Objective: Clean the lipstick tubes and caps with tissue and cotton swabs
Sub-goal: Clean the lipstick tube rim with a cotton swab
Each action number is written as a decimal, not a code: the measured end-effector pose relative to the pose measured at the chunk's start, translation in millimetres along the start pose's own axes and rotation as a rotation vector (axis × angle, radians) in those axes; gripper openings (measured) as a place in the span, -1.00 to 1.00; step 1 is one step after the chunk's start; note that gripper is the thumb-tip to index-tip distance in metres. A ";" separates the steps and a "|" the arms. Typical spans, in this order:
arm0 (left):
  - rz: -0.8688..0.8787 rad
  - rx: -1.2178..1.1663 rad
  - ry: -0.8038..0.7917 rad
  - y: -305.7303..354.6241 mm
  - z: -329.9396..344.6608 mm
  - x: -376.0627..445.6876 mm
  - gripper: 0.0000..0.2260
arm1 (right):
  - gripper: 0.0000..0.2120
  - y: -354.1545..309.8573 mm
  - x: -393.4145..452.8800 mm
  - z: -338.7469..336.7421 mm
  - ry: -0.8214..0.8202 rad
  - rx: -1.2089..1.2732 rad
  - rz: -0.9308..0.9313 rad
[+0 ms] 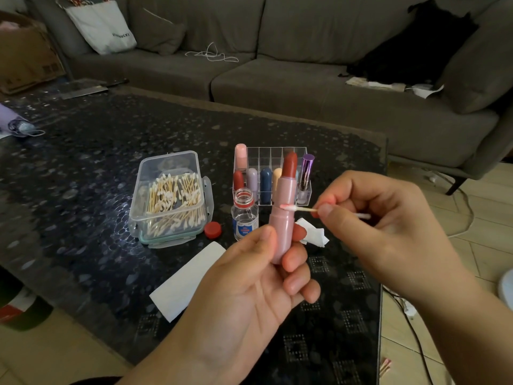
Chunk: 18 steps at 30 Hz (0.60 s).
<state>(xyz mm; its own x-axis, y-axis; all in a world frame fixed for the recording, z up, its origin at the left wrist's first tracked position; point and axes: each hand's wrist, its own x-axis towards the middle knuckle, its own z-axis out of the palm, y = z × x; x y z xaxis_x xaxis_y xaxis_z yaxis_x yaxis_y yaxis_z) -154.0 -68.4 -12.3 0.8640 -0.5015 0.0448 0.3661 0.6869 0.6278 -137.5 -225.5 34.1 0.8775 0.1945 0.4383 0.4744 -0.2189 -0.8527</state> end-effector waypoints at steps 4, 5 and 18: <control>-0.087 -0.151 -0.076 4.5 2.5 0.4 -0.76 | -0.86 -1.0 0.4 -1.7 0.031 0.040 0.007; -0.124 -0.197 -0.091 6.7 3.2 0.9 -0.74 | -0.86 -1.2 0.4 -1.6 0.036 0.047 0.007; -0.277 -0.248 -0.054 16.5 5.2 -2.7 -0.72 | -0.87 -1.0 0.4 -0.9 -0.014 0.076 -0.024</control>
<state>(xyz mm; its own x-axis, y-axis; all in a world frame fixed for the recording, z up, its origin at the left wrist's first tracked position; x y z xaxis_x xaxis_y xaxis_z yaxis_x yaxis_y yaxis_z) -152.2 -58.5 2.0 0.7030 -0.7090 -0.0552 0.6620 0.6241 0.4149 -137.6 -226.1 35.4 0.8648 0.2122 0.4550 0.4879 -0.1412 -0.8614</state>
